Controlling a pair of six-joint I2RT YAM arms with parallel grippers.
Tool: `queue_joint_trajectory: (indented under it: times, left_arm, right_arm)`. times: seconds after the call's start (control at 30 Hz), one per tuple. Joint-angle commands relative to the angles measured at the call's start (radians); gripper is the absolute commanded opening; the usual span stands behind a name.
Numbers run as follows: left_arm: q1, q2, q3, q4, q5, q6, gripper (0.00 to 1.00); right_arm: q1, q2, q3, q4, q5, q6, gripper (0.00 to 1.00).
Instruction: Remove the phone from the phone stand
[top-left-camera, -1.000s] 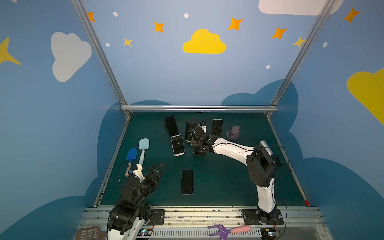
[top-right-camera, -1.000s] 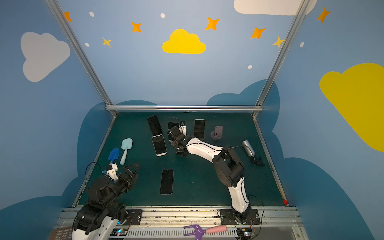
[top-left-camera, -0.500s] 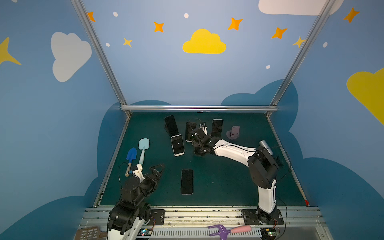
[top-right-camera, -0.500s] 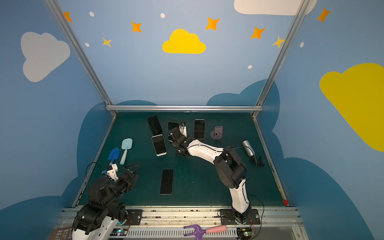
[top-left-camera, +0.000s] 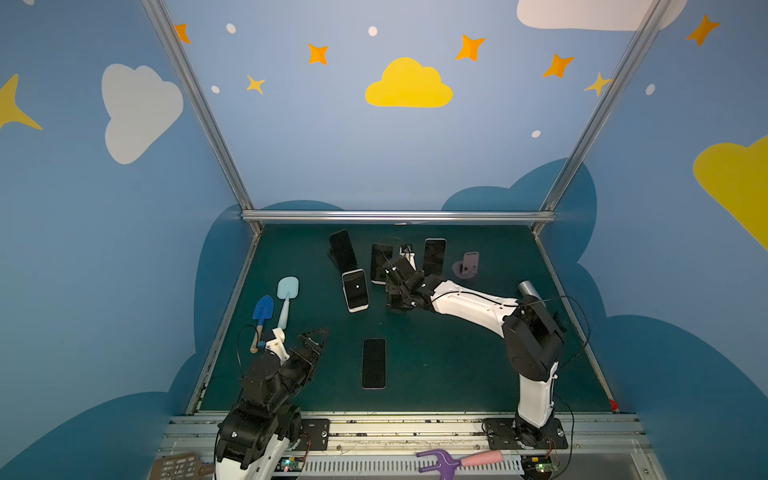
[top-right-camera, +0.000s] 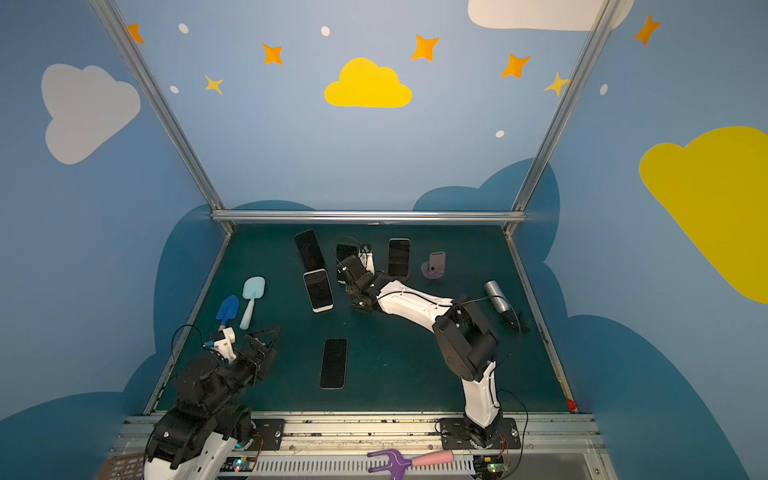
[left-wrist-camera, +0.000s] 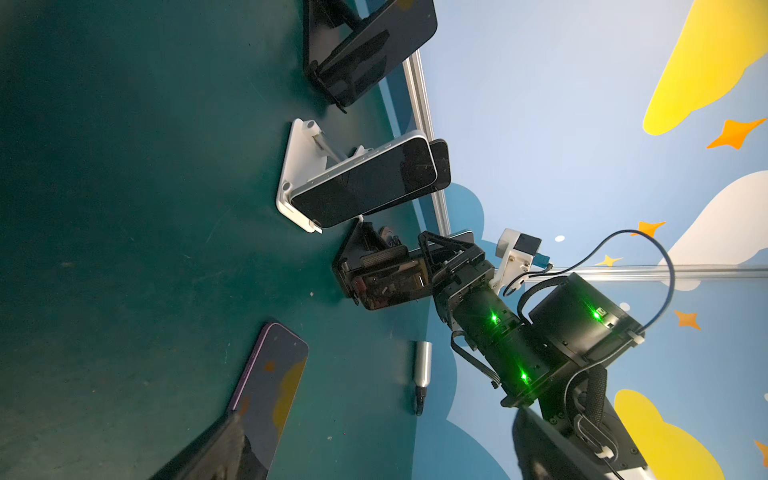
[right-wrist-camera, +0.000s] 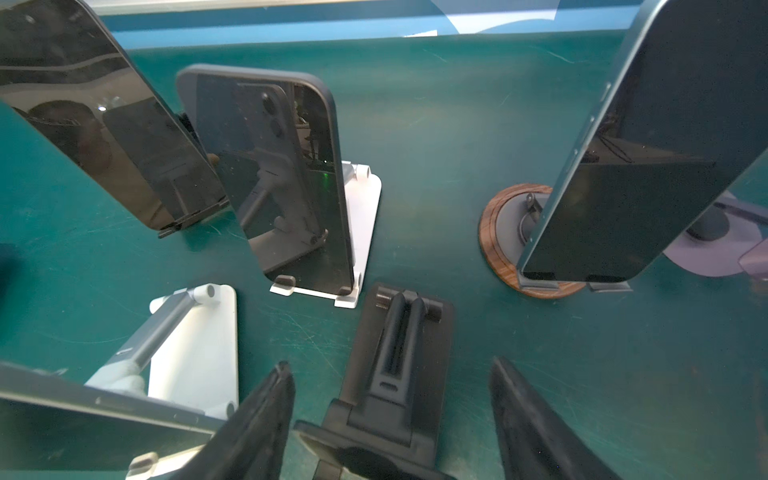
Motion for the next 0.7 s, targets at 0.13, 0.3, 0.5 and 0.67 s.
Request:
queue_joint_trajectory:
  times: [0.13,0.3,0.5,0.67]
  left_arm:
    - [-0.002,0.007,0.023,0.013,-0.004,0.014,1.0]
    - [-0.002,0.005,0.025,0.013,-0.006,0.012,1.0]
    - [-0.002,0.009,0.018,0.025,-0.005,0.009,1.0]
    - [-0.002,0.01,0.019,0.027,-0.004,0.009,1.0]
  right_arm:
    - [0.0,-0.03,-0.007,0.076,-0.031,-0.014,0.62]
    - [-0.003,-0.058,-0.006,0.078,-0.038,-0.01,0.62]
    - [-0.005,-0.049,0.004,0.075,-0.044,0.001,0.62]
    - [-0.006,-0.006,0.028,0.05,-0.017,0.055,0.62]
